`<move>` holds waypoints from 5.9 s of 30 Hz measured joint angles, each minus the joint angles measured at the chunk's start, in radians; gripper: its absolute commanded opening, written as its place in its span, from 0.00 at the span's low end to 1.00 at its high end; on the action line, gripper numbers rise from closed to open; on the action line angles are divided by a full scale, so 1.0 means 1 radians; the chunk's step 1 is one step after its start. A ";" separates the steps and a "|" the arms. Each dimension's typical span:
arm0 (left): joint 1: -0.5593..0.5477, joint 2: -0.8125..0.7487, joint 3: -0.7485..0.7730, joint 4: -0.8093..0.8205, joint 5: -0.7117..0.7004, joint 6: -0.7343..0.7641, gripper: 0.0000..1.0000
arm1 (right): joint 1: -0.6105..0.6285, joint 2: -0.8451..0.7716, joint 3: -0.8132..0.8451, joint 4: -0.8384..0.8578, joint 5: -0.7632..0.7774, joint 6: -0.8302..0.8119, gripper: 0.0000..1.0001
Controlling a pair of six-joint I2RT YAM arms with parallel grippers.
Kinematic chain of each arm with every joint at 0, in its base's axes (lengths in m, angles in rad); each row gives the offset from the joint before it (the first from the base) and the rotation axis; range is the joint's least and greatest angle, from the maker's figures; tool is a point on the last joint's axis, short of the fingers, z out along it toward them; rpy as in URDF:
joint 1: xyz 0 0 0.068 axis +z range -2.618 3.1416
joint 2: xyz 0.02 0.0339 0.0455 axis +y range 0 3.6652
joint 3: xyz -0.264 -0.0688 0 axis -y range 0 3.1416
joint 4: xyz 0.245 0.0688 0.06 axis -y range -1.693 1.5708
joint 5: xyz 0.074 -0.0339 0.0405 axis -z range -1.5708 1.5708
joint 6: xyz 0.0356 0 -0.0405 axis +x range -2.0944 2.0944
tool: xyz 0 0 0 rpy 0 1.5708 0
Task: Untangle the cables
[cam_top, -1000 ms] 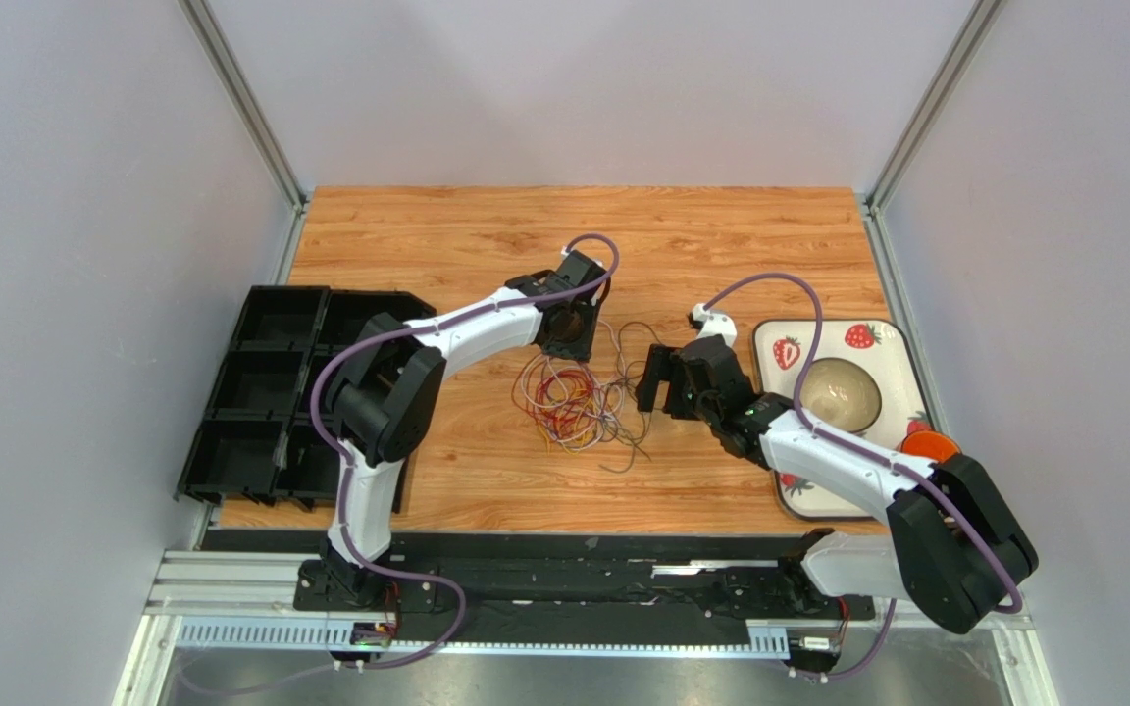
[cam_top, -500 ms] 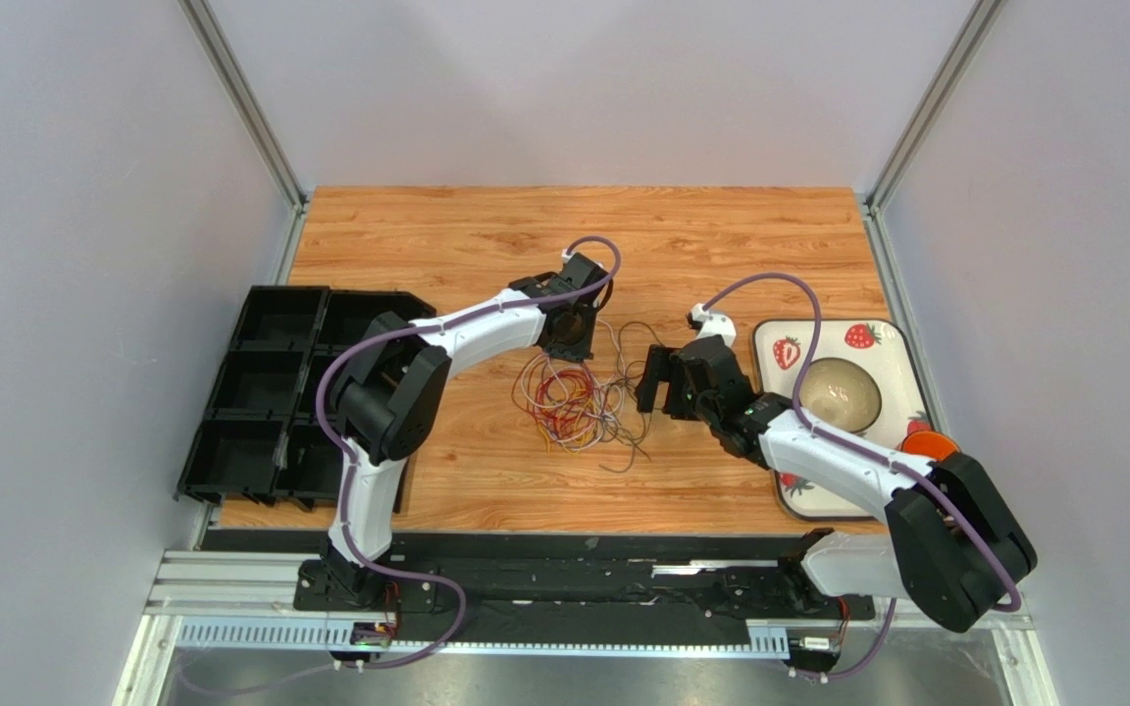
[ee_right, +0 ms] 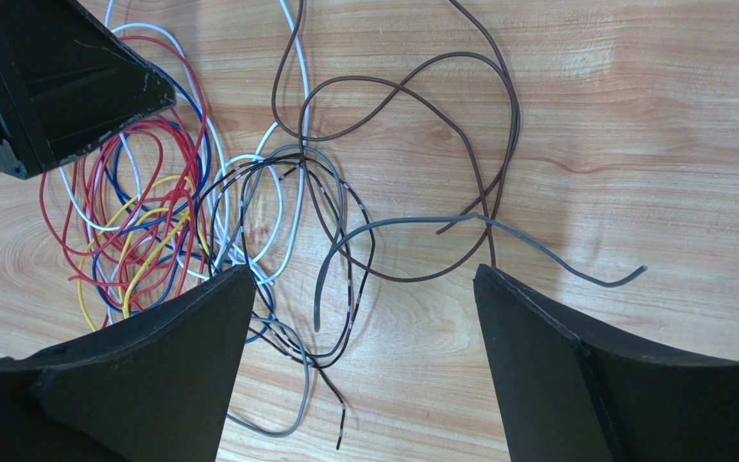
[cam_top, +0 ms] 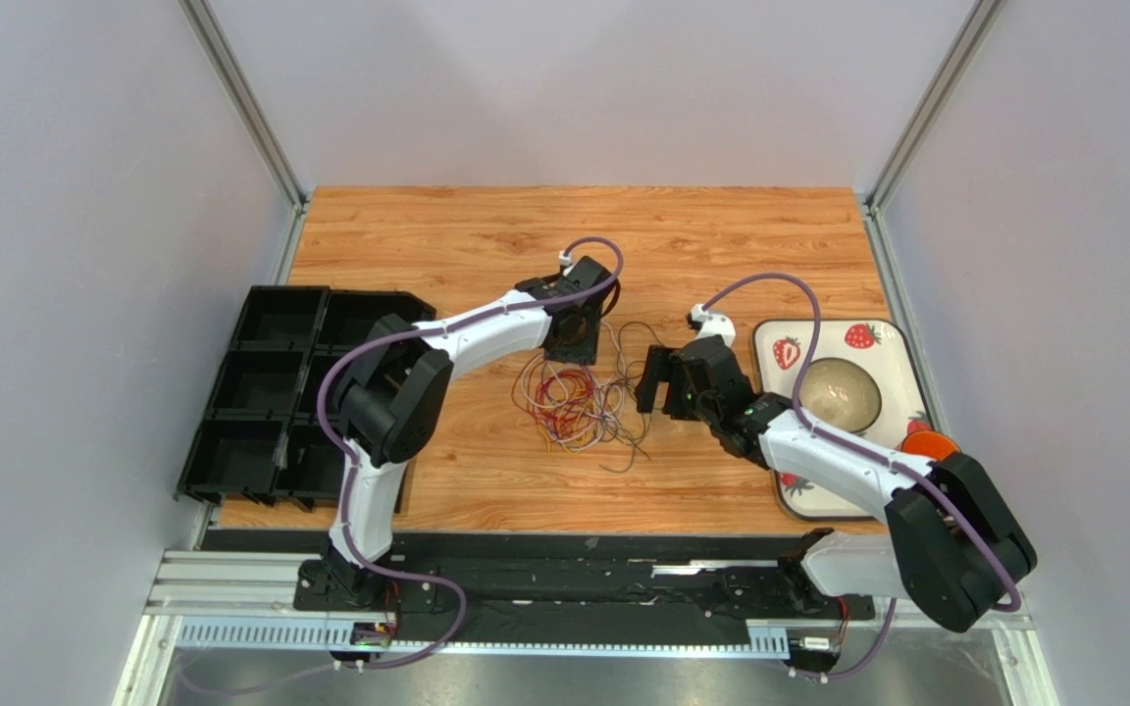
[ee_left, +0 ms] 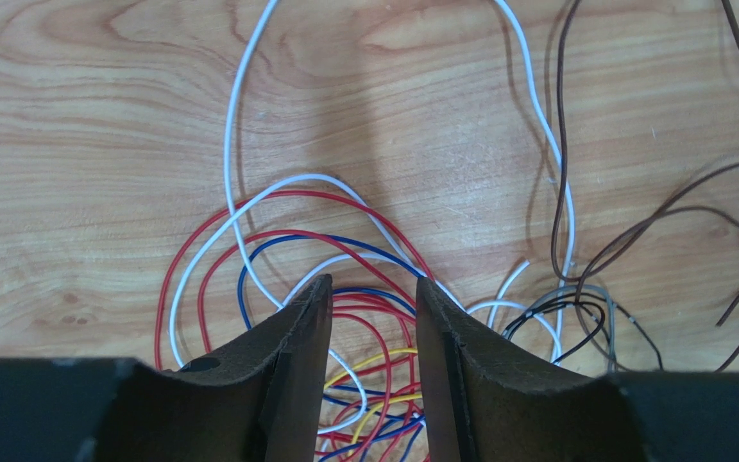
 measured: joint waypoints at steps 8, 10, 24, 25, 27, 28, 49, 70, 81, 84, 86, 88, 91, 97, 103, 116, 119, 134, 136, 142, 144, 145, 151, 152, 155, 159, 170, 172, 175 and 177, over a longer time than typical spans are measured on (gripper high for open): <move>-0.001 0.039 0.077 -0.032 -0.051 -0.068 0.38 | 0.000 0.000 0.000 0.000 -0.002 0.000 0.89; -0.003 0.058 0.096 -0.046 -0.062 -0.077 0.38 | 0.000 0.000 0.000 0.000 -0.003 0.000 0.89; -0.010 0.081 0.108 -0.112 -0.096 -0.128 0.21 | 0.000 0.000 0.000 0.000 -0.003 -0.006 0.89; -0.011 0.081 0.108 -0.113 -0.097 -0.131 0.14 | 0.000 0.000 0.000 0.000 -0.003 -0.006 0.89; -0.016 0.081 0.108 -0.114 -0.101 -0.132 0.07 | 0.000 0.000 0.000 0.000 -0.003 -0.007 0.89; -0.018 0.081 0.108 -0.114 -0.104 -0.136 0.00 | 0.000 0.000 0.000 0.000 -0.003 -0.007 0.89; -0.046 -0.318 0.326 -0.156 -0.061 0.101 0.00 | 0.000 0.000 0.000 0.001 -0.003 -0.007 0.90; -0.051 -0.848 -0.472 -0.027 0.121 0.086 0.80 | 0.000 -0.036 -0.007 0.002 -0.011 -0.007 0.90; -0.051 -0.772 -0.545 0.048 0.013 -0.014 0.68 | 0.000 0.006 0.002 0.000 -0.019 -0.011 0.90; -0.051 -0.629 -0.496 0.051 -0.011 -0.029 0.63 | 0.000 0.007 0.006 -0.001 -0.019 -0.011 0.90; -0.051 -0.526 -0.441 0.058 -0.017 -0.040 0.61 | 0.000 0.007 0.009 -0.001 -0.019 -0.013 0.90; -0.051 -0.425 -0.383 0.077 -0.015 -0.051 0.61 | 0.000 0.007 0.010 -0.001 -0.019 -0.014 0.90; -0.051 -0.319 -0.334 0.103 -0.003 -0.068 0.61 | 0.000 0.007 0.011 -0.001 -0.020 -0.015 0.90; -0.051 -0.209 -0.261 0.090 -0.003 -0.103 0.58 | 0.000 0.007 0.012 -0.001 -0.028 -0.016 0.90; -0.059 -0.197 -0.249 0.067 -0.030 -0.139 0.57 | 0.000 0.007 0.012 0.000 -0.031 -0.016 0.89; -0.097 -0.195 -0.249 0.006 -0.095 -0.216 0.45 | 0.000 0.007 0.012 0.000 -0.037 -0.018 0.89; -0.098 -0.180 -0.247 0.005 -0.096 -0.223 0.37 | 0.000 0.007 0.012 0.000 -0.037 -0.018 0.89; -0.114 -0.174 -0.115 -0.144 -0.148 -0.214 0.00 | 0.000 0.007 0.012 0.000 -0.037 -0.018 0.89; -0.117 -0.217 -0.064 -0.184 -0.161 -0.194 0.00 | 0.000 0.007 0.012 0.000 -0.038 -0.018 0.89; -0.138 -0.450 0.280 -0.245 -0.188 -0.001 0.00 | 0.000 0.007 0.012 0.001 -0.038 -0.018 0.89; -0.167 -0.550 0.367 -0.193 -0.172 0.080 0.00 | 0.000 0.007 0.012 0.000 -0.038 -0.018 0.89; -0.179 -0.603 0.391 -0.161 -0.154 0.116 0.00 | 0.000 0.007 0.012 0.001 -0.038 -0.018 0.89; -0.196 -0.860 0.313 0.014 -0.069 0.218 0.00 | 0.000 0.007 0.012 0.001 -0.038 -0.018 0.89; -0.194 -0.881 0.283 0.032 -0.071 0.222 0.00 | 0.000 0.007 0.012 0.001 -0.038 -0.018 0.89; -0.194 -0.903 0.158 0.054 -0.080 0.222 0.00 | 0.000 0.007 0.012 0.001 -0.038 -0.018 0.89; -0.194 -0.844 -0.011 0.006 -0.091 0.187 0.00 | 0.000 0.007 0.012 0.000 -0.038 -0.018 0.89; -0.194 -0.846 -0.359 -0.174 -0.130 0.032 0.00 | 0.000 0.008 0.012 0.000 -0.040 -0.018 0.89; -0.194 -0.853 -0.381 -0.190 -0.150 0.005 0.00 | 0.000 0.010 0.012 0.000 -0.040 -0.018 0.89; -0.195 -0.839 -0.388 -0.261 -0.227 -0.052 0.00 | 0.000 0.018 0.012 0.000 -0.041 -0.018 0.89; -0.194 -0.829 -0.379 -0.340 -0.306 -0.096 0.00 | 0.000 0.021 0.012 0.000 -0.042 -0.019 0.89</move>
